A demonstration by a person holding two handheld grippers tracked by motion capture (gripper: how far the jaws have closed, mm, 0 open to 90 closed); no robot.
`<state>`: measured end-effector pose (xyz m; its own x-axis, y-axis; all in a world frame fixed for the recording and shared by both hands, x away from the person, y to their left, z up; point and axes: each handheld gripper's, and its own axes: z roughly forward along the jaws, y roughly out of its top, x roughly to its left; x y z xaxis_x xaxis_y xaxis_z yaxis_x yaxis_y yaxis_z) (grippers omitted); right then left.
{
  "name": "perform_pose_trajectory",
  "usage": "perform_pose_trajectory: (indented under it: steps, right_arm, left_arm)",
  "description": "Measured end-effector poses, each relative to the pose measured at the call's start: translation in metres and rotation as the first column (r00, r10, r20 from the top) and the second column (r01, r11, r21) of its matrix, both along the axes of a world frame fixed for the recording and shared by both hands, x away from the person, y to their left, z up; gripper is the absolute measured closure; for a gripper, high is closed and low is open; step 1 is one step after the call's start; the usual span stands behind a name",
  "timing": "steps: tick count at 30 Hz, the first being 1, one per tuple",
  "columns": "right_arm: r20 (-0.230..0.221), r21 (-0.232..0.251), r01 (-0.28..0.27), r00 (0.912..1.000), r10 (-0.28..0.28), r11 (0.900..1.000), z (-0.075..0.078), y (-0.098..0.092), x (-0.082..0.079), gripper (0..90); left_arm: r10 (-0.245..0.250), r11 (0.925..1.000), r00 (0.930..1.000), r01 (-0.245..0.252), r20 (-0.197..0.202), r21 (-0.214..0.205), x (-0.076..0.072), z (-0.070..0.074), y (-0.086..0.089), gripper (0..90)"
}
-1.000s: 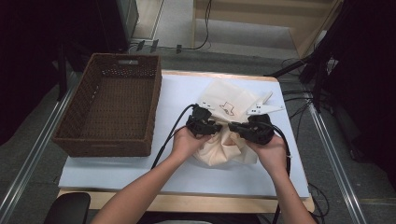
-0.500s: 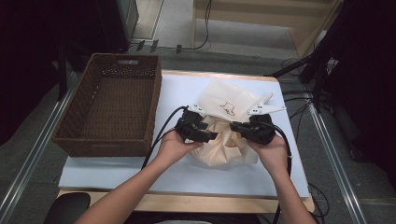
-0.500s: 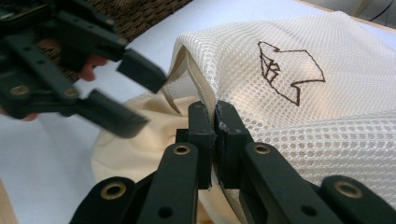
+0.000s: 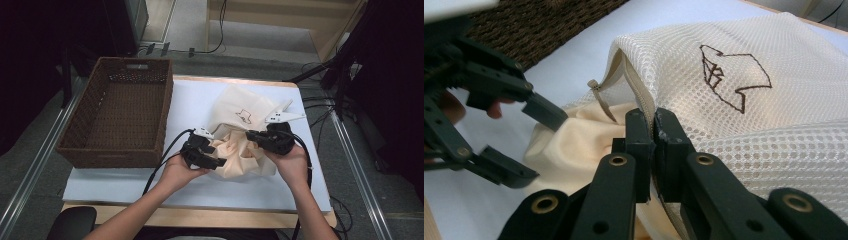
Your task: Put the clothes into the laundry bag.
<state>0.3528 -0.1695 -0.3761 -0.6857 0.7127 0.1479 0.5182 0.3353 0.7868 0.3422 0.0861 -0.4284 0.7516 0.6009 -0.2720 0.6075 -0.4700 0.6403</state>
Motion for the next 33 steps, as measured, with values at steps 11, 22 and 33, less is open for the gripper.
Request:
perform_pose_trajectory:
  steps: [11,22,33]
  right_arm:
    - [0.003,-0.003,-0.005,1.0,0.005,1.0,-0.001,0.0,0.0,87.2]
    - [-0.003,-0.005,-0.007,1.0,0.007,1.0,-0.002,0.002,0.001,87.2]
    - [-0.004,-0.009,-0.013,0.9999,0.013,0.9999,-0.002,0.004,0.0,87.2]
  left_arm:
    - [0.021,0.9994,0.9998,-0.021,-0.003,0.026,0.008,-0.026,-0.014,39.1]
    - [0.023,0.9993,0.9994,-0.023,0.027,0.028,0.014,-0.037,-0.018,63.2]
    - [0.022,0.999,0.9995,-0.021,0.022,-0.041,0.017,-0.025,-0.029,85.8]
